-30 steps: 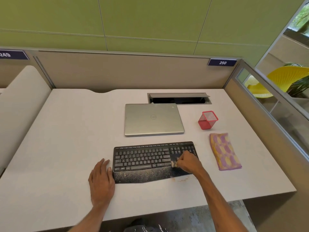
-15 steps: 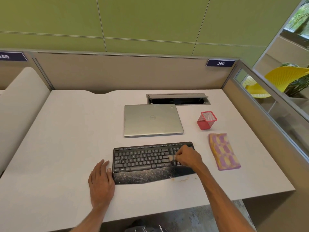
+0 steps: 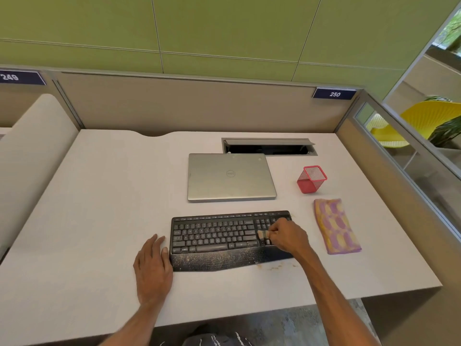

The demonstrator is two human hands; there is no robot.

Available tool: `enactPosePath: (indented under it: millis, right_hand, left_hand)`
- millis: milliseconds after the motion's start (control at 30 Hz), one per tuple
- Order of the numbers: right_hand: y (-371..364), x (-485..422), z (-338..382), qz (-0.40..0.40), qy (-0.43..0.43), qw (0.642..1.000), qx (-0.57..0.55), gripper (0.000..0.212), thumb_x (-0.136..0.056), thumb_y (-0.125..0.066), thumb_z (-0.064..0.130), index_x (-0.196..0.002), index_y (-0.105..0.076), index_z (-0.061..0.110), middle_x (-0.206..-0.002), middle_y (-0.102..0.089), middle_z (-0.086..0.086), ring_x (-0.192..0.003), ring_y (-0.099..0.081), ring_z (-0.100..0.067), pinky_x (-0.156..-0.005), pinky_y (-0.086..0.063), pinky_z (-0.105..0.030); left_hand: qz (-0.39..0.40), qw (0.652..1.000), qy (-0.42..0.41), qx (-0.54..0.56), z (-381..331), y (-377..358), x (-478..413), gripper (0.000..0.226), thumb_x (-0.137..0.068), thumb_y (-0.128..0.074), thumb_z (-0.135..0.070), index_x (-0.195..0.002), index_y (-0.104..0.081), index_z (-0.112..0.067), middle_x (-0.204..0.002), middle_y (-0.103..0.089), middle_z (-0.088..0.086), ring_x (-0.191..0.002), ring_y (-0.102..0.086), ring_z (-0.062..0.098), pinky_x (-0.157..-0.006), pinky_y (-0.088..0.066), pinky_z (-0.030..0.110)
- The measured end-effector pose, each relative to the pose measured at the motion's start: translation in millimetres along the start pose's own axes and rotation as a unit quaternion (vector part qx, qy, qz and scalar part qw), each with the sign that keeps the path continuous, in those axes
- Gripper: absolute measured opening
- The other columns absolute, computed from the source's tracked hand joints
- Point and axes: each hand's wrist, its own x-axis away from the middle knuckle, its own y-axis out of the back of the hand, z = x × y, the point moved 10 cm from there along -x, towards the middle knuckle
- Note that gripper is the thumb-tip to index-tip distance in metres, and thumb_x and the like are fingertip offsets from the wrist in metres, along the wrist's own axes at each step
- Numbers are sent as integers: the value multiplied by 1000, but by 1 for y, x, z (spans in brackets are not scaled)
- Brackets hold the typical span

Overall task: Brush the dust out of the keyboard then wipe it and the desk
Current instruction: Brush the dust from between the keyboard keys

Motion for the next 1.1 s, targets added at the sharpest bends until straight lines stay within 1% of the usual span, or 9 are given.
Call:
enactPosePath:
  millis: [100,267,367,433,567,733,800,900,1100]
  right_hand:
    - [-14,6,8,3,14,1000,17,17,-96,-67,38,-99,-79,27,-84,-73,12,-74,-66,-10,-77,-58,-34]
    - [-27,15,23,59,55,997,21,19,-93,-68,41,-96,-82,29,-78,-73,18,-71,-66,-4,-70,-56,-29]
    - [-4,15,18,-34,42,998,36,19,-96,-64,40,-96,-80,30,-78,-72,14,-69,-66,-9,-71,-58,-31]
    - [-2,15,20,-49,44,996,65,19,-96,-64,40,-100,-78,27,-81,-73,9,-74,-68,-14,-75,-60,-35]
    - [-21,19,35,7,68,992,103,17,-96,-67,34,-105,-76,24,-89,-74,7,-81,-68,-15,-80,-58,-33]
    - [-35,18,38,116,79,990,12,21,-97,-69,42,-109,-82,30,-84,-72,22,-73,-64,-6,-64,-50,-25]
    - [-19,13,29,74,54,996,-20,21,-98,-67,43,-109,-81,32,-93,-75,20,-74,-65,-5,-67,-52,-29]
    - [-2,11,24,10,41,999,3,22,-99,-64,48,-105,-81,35,-89,-77,15,-70,-65,-5,-72,-53,-29]
    - [-31,19,46,60,78,994,43,23,-97,-67,41,-95,-82,24,-77,-74,12,-67,-66,-6,-71,-56,-29]
  left_hand:
    - [4,1000,-1,0,0,-1,0,49,-114,-26,-40,-151,-53,-25,-163,-49,-1,-153,-43,24,-127,-35,52]
    - [5,1000,1,-1,0,-1,0,49,-114,-26,-40,-151,-53,-25,-163,-49,-1,-153,-43,25,-127,-35,53]
    - [7,1000,0,-2,0,-1,0,49,-114,-26,-40,-152,-53,-24,-164,-48,0,-153,-42,25,-127,-35,53]
    - [8,1000,0,-3,1,-2,0,49,-114,-25,-40,-152,-52,-24,-164,-47,-1,-153,-42,25,-127,-35,53]
    - [9,1000,-2,-1,2,-3,-1,50,-114,-24,-41,-152,-52,-24,-164,-48,0,-153,-43,25,-127,-35,53]
    - [5,1000,1,2,3,-2,-1,49,-114,-27,-40,-152,-53,-24,-164,-49,0,-153,-43,25,-127,-35,52]
    - [1,1000,1,5,2,-1,-1,48,-113,-28,-39,-151,-54,-24,-163,-50,-1,-153,-44,25,-127,-35,52]
    - [-1,1000,1,4,3,-1,0,48,-113,-28,-39,-150,-55,-24,-162,-50,-1,-152,-44,24,-126,-35,52]
    - [0,1000,1,4,1,-1,0,49,-114,-27,-40,-151,-55,-24,-163,-50,0,-153,-44,25,-127,-35,52]
